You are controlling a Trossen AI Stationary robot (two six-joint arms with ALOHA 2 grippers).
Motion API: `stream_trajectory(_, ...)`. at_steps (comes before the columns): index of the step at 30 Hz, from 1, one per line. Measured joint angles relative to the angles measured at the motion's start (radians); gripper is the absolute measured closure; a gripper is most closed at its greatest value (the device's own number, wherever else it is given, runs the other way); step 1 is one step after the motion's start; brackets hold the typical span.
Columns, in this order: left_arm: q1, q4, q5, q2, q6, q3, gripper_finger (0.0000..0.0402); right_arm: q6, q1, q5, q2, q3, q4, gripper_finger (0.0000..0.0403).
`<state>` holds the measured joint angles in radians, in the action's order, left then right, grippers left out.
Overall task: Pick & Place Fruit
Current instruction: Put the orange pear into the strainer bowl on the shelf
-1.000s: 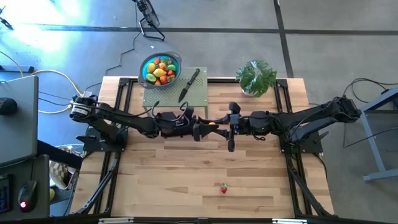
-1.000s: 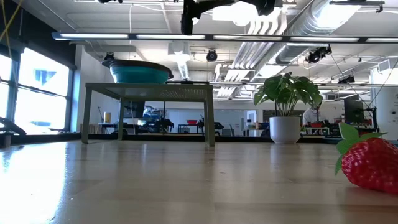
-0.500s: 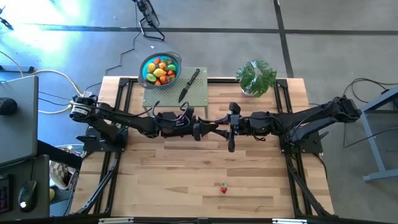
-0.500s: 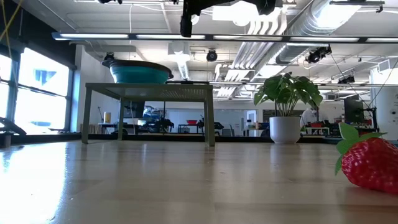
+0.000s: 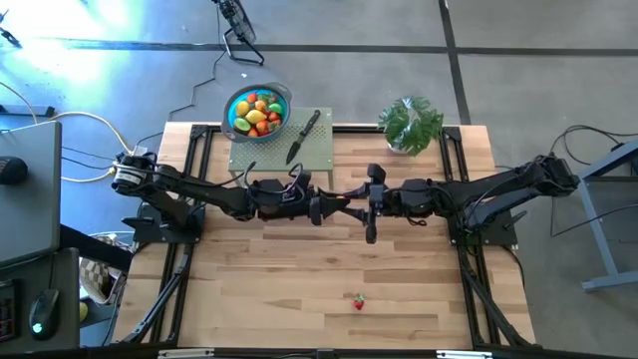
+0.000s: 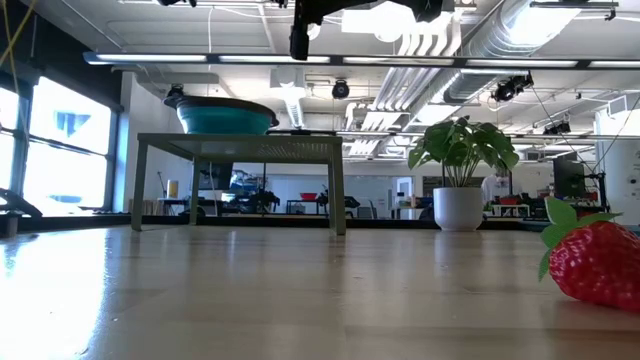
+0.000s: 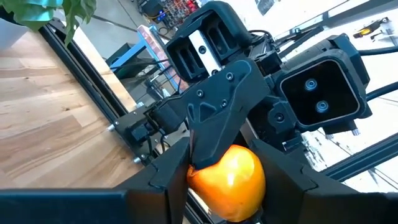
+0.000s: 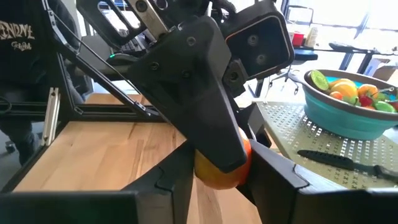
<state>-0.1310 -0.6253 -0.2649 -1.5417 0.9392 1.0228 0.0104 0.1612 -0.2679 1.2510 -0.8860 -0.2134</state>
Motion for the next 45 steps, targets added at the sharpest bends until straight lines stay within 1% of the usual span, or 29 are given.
stream_trajectory(5,0.000,0.000,0.012,0.000,0.001,0.000,0.0254,0.020,0.000,0.002,0.000,0.000,-0.001,0.0238)
stream_trajectory(11,-0.001,-0.002,0.029,0.000,0.001,0.000,0.0254,0.009,0.000,0.005,0.000,0.000,0.004,0.0162)
stream_trajectory(15,-0.001,-0.009,0.042,0.002,0.001,0.000,0.0254,-0.026,-0.001,0.002,-0.012,0.002,0.060,0.0113)
stream_trajectory(19,0.000,-0.007,0.039,0.002,0.001,0.000,0.0254,-0.073,-0.001,0.013,-0.051,0.002,0.116,0.0083)
stream_trajectory(22,0.013,-0.008,0.042,0.002,-0.009,0.000,0.0254,-0.093,0.000,0.029,-0.091,0.002,0.151,0.0076)
stream_trajectory(26,0.035,-0.013,0.055,0.002,-0.016,0.000,0.0254,-0.096,0.000,0.039,-0.147,0.000,0.190,0.0081)
stream_trajectory(33,0.108,-0.037,0.142,0.002,-0.019,0.000,0.0254,-0.121,0.000,0.031,-0.234,0.001,0.263,0.0089)
stream_trajectory(36,0.153,-0.035,0.184,0.020,-0.038,0.000,0.0254,-0.121,0.000,-0.006,-0.261,0.001,0.296,0.0089)
stream_trajectory(40,0.211,-0.028,0.204,0.061,-0.071,0.000,0.0254,-0.112,-0.007,-0.051,-0.281,0.001,0.338,0.0089)
stream_trajectory(45,0.276,0.025,0.226,0.129,-0.113,0.000,0.0254,-0.112,-0.043,-0.055,-0.287,0.001,0.380,0.0089)
